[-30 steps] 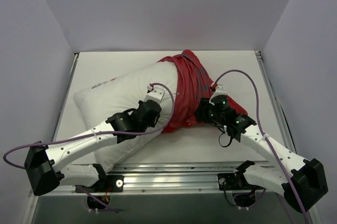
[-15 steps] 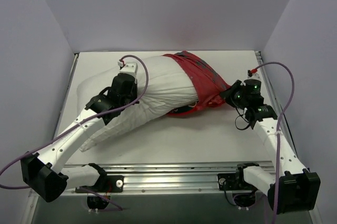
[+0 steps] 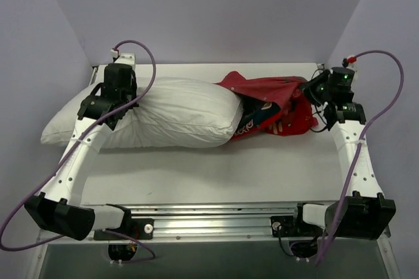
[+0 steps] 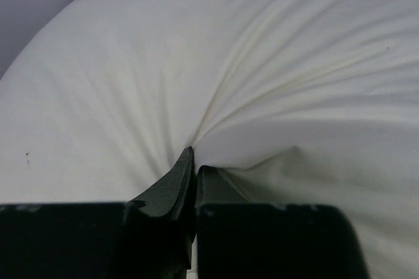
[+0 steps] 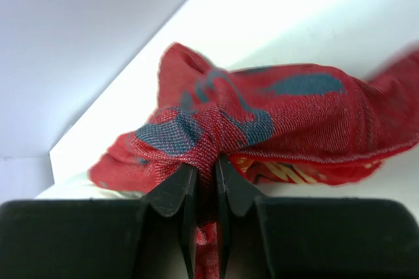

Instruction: Remove the pillowcase from the pillow

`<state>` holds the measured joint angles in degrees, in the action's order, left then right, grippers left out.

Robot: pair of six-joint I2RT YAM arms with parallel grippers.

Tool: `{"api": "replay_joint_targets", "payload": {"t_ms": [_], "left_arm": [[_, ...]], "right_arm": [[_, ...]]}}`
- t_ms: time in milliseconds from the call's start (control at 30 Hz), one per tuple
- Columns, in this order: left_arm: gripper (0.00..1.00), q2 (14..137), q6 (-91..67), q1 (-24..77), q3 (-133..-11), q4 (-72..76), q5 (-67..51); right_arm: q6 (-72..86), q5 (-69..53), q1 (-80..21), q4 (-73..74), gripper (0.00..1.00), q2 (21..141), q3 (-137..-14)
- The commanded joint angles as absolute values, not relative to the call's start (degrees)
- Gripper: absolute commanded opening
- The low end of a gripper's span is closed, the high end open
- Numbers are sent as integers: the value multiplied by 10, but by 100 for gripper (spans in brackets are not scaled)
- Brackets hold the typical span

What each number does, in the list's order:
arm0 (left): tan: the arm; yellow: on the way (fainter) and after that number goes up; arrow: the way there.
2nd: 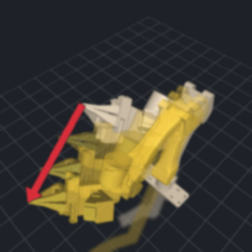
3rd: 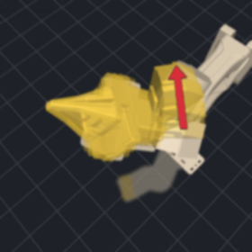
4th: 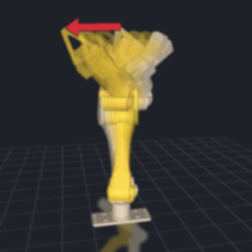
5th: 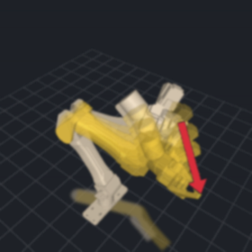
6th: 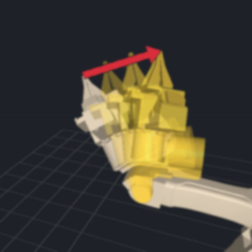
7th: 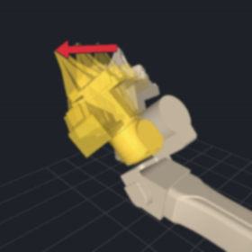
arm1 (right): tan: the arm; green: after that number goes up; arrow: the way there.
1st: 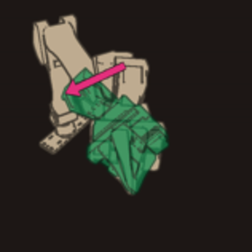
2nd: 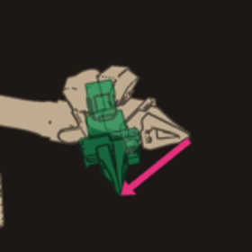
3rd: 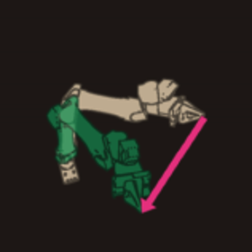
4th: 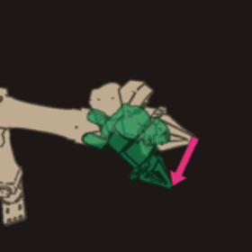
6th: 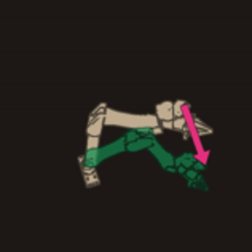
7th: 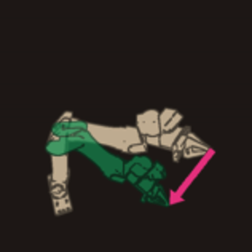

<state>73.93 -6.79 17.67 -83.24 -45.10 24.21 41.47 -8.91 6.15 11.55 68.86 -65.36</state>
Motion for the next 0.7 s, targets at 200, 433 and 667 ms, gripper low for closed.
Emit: {"api": "replay_joint_targets", "payload": {"t_ms": [200,433,667], "left_arm": [[2,866,-23,128,-1110,-417,312],[2,1008,-9,125,-1406,-483,345],[2,989,25,122,-1377,-423,411]], "right_arm": [[292,-10,41,181,0,909,-1117],[240,54,42,150,0,1013,-1356],[244,63,45,-84,0,889,-1119]]}}
